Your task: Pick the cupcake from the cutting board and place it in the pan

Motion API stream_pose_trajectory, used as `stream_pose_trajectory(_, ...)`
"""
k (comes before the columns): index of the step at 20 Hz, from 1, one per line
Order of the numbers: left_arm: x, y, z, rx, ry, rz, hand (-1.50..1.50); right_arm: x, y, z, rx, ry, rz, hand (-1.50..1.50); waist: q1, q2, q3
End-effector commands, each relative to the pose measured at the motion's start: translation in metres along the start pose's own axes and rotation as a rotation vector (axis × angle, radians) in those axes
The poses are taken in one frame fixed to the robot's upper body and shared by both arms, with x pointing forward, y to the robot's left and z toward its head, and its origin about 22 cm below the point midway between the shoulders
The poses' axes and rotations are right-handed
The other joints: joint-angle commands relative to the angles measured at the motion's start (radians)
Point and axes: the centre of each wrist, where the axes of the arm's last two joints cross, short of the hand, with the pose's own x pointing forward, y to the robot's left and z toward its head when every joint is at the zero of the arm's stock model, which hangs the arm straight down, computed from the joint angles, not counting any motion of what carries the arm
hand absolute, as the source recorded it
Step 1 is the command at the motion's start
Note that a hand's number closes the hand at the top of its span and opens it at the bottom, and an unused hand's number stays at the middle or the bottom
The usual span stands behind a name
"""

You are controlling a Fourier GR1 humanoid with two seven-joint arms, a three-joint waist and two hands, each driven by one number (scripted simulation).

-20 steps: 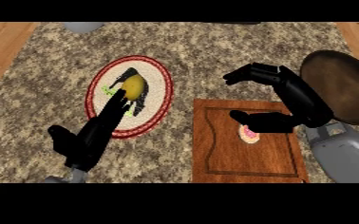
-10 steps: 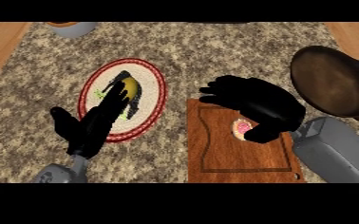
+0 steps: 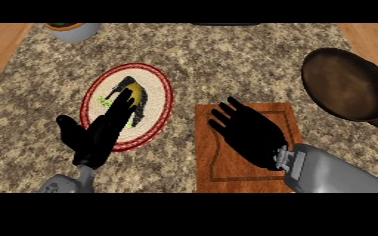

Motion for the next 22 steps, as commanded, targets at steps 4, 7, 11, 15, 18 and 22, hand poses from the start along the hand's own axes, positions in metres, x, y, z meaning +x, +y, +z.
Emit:
stream_pose_trajectory(4,0.010,0.013,-0.005,0.016,-0.021,-0.001,0.00,0.077,0.000,-0.011,0.240,0.127,0.198,-1.50,-0.003,0.009,0.004)
stream_pose_trajectory(7,0.014,0.012,-0.019,0.028,-0.010,0.017,0.00,0.095,0.004,-0.003,0.276,0.177,0.171,-1.50,-0.010,0.012,0.005)
stream_pose_trajectory(11,-0.001,-0.014,-0.002,0.000,-0.021,-0.001,0.00,0.106,-0.001,-0.007,0.261,0.213,0.125,-1.50,0.004,0.012,0.005)
stream_pose_trajectory(15,0.007,0.001,-0.005,0.003,-0.021,-0.004,0.00,0.090,-0.001,-0.028,0.264,0.257,0.168,-1.50,0.009,0.014,0.006)
stream_pose_trajectory(18,0.009,-0.018,0.014,-0.017,-0.025,0.001,0.00,0.088,0.027,-0.004,0.238,0.275,0.208,-1.50,0.009,0.012,0.006)
stream_pose_trajectory(22,0.036,-0.001,-0.010,-0.007,-0.010,0.002,0.00,0.097,0.038,-0.010,0.218,0.325,0.304,-1.50,0.004,0.013,0.006)
